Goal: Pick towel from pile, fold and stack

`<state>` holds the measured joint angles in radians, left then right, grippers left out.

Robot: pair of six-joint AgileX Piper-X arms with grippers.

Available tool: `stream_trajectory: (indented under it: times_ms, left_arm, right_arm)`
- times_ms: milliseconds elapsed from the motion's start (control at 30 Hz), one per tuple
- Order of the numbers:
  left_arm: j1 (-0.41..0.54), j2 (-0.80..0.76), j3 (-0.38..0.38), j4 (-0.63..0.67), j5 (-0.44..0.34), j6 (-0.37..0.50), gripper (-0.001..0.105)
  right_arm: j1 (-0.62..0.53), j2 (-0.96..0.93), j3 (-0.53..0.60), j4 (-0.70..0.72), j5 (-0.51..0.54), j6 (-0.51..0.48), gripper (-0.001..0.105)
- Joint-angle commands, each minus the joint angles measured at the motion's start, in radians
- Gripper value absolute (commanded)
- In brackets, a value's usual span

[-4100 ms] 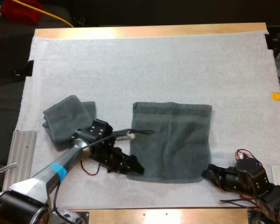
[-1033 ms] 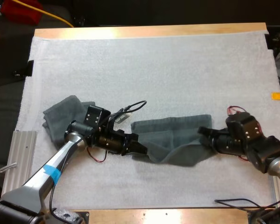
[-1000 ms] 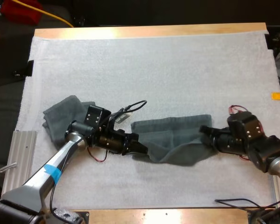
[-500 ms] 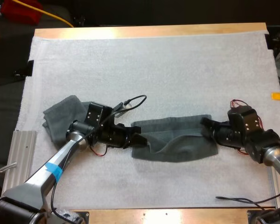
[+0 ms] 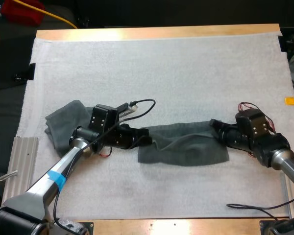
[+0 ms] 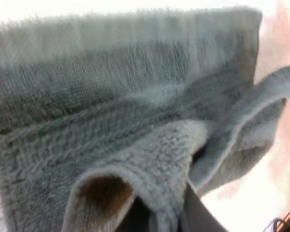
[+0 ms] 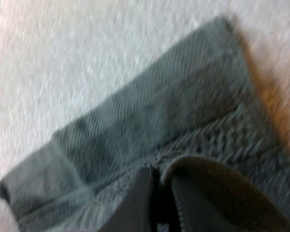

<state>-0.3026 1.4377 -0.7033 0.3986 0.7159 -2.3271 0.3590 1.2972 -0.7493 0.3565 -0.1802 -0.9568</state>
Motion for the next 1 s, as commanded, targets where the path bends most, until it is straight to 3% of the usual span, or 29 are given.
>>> stream_trajectory:
  times_ms: [0,367,467,667,700,800,967]
  left_arm:
    - [0.000,0.001,-0.006,-0.014,-0.032,-0.003,0.000]
    - [0.000,0.001,-0.006,-0.014,-0.118,-0.003,0.001]
    - [0.000,0.001,-0.006,-0.014,-0.126,-0.003,0.011]
    - [0.000,0.001,-0.006,-0.016,-0.137,-0.001,0.051]
    - [0.000,0.001,-0.006,-0.016,-0.137,-0.001,0.059]
    - [0.000,0.001,-0.006,-0.016,-0.137,-0.001,0.070]
    - [0.000,0.001,-0.006,-0.018,-0.114,0.003,0.069]
  right_arm:
    - [-0.007,0.002,-0.009,-0.003,0.027,-0.008,0.001]
    - [-0.007,0.014,-0.009,-0.009,0.091,-0.008,0.001]
    - [-0.007,0.017,-0.009,-0.009,0.093,-0.008,0.001]
    - [-0.007,0.017,-0.009,-0.009,0.094,-0.008,0.003]
    - [-0.007,0.017,-0.009,-0.010,0.094,-0.008,0.005]
    - [-0.007,0.017,-0.009,-0.018,0.094,-0.008,0.019]
    - [-0.007,0.017,-0.009,-0.045,0.094,-0.009,0.052]
